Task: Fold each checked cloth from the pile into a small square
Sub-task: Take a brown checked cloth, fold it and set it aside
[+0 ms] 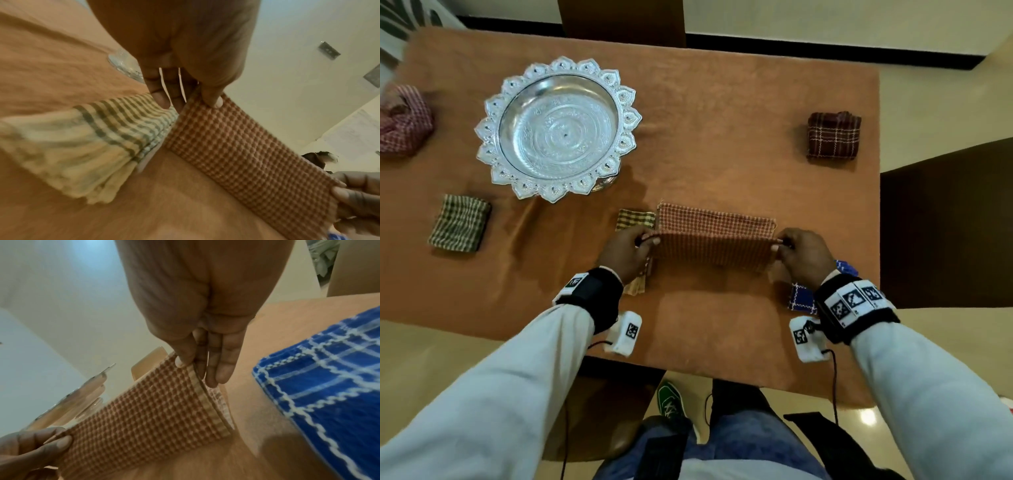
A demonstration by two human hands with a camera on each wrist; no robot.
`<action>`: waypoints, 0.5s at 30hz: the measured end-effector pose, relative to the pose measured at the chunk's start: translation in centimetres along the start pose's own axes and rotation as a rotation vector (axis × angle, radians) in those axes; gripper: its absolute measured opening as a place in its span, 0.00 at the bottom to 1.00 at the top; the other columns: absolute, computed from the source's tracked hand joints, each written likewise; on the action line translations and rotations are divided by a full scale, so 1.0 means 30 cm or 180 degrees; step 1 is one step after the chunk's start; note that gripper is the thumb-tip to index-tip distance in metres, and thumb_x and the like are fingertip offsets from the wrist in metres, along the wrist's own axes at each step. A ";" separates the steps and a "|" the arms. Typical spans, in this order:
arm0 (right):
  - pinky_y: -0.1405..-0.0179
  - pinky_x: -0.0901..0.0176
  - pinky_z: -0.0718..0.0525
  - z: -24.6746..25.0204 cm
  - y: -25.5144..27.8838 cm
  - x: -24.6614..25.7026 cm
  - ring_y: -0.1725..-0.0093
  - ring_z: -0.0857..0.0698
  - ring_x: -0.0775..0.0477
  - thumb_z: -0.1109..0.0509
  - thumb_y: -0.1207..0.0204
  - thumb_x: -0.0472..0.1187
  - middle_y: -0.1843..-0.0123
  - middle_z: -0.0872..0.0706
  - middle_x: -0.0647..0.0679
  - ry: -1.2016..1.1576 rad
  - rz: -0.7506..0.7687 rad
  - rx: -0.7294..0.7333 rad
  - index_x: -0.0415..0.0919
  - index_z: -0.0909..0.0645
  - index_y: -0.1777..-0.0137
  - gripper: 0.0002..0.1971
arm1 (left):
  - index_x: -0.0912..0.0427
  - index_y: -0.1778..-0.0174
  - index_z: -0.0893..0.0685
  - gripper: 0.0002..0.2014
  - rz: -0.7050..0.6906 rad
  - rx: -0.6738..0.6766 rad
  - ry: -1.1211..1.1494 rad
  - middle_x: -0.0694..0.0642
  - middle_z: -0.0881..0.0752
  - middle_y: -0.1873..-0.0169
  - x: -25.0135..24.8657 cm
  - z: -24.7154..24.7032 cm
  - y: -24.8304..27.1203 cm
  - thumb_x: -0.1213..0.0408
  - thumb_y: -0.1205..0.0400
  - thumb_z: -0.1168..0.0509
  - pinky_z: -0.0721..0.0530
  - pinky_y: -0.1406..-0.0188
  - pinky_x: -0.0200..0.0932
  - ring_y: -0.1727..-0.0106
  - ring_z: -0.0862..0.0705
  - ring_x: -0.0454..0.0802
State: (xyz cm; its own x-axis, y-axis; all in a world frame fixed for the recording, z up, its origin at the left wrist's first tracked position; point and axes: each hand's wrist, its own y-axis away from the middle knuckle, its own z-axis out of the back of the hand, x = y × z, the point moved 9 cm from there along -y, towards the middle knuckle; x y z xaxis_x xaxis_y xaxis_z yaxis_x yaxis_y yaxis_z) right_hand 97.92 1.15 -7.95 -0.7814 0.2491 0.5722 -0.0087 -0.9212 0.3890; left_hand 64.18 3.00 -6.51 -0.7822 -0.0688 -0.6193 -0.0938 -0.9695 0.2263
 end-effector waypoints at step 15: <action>0.45 0.51 0.18 -0.057 -0.236 -0.086 0.45 0.15 0.36 0.30 0.22 0.37 0.45 0.12 0.37 0.0103 -0.0867 -0.0075 0.38 0.16 0.49 0.05 | 0.55 0.43 0.18 0.12 0.0987 0.0123 -0.1012 0.62 0.13 0.43 0.073 -0.115 -0.328 0.53 0.18 0.33 0.20 0.44 0.50 0.44 0.15 0.64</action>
State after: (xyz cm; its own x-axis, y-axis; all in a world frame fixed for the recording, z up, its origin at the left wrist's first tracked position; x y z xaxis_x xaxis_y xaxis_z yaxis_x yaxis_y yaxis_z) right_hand 98.92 6.53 -13.41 -0.7678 0.4793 0.4251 -0.2356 -0.8283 0.5084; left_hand 65.53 11.59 -12.67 -0.9269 -0.2735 -0.2571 0.1570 -0.9045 0.3964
